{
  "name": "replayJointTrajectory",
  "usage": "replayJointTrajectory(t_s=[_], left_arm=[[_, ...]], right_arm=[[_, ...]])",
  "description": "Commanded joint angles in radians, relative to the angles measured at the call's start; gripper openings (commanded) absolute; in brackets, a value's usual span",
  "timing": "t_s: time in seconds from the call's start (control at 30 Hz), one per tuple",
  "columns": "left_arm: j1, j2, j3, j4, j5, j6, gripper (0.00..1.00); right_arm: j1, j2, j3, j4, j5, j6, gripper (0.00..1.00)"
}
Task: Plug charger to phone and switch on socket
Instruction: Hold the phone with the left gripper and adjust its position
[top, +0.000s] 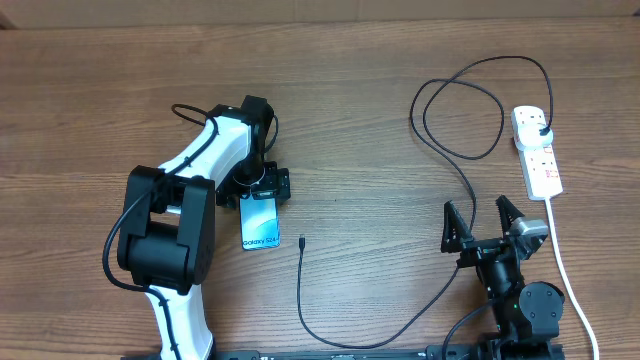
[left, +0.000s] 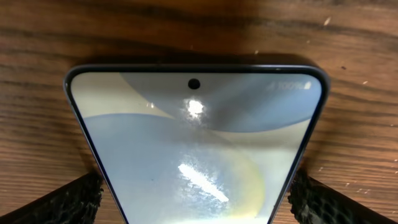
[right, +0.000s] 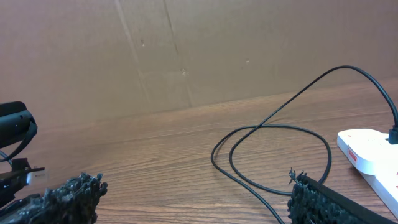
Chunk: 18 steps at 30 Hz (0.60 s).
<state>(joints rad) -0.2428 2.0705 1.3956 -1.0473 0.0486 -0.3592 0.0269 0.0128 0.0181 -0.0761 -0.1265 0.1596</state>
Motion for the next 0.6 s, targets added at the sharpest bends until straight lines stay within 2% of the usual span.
replayJointTrajectory(t_s=[0.0,0.17,0.3,0.37,0.57], left_arm=[[-0.007,0.042,-0.020,0.060,0.027,0.050,1.00],[-0.007,0.042,-0.020,0.069,0.027,0.050,1.00],[-0.007,0.042,-0.026,0.064,0.028,0.049,0.92],[-0.008,0.042,-0.036,0.064,0.031,0.044,0.91],[-0.007,0.042,-0.068,0.069,0.029,0.045,0.93]], right_arm=[[0.006,-0.010,-0.010,0.003,-0.003,-0.004,1.00],[0.006,-0.010,-0.010,0.003,-0.003,-0.004,1.00],[0.006,-0.010,-0.010,0.003,-0.002,-0.005,1.00],[0.006,-0.010,-0.010,0.003,-0.003,-0.004,1.00],[0.006,-0.010,-0.010,0.003,-0.003,-0.004,1.00]])
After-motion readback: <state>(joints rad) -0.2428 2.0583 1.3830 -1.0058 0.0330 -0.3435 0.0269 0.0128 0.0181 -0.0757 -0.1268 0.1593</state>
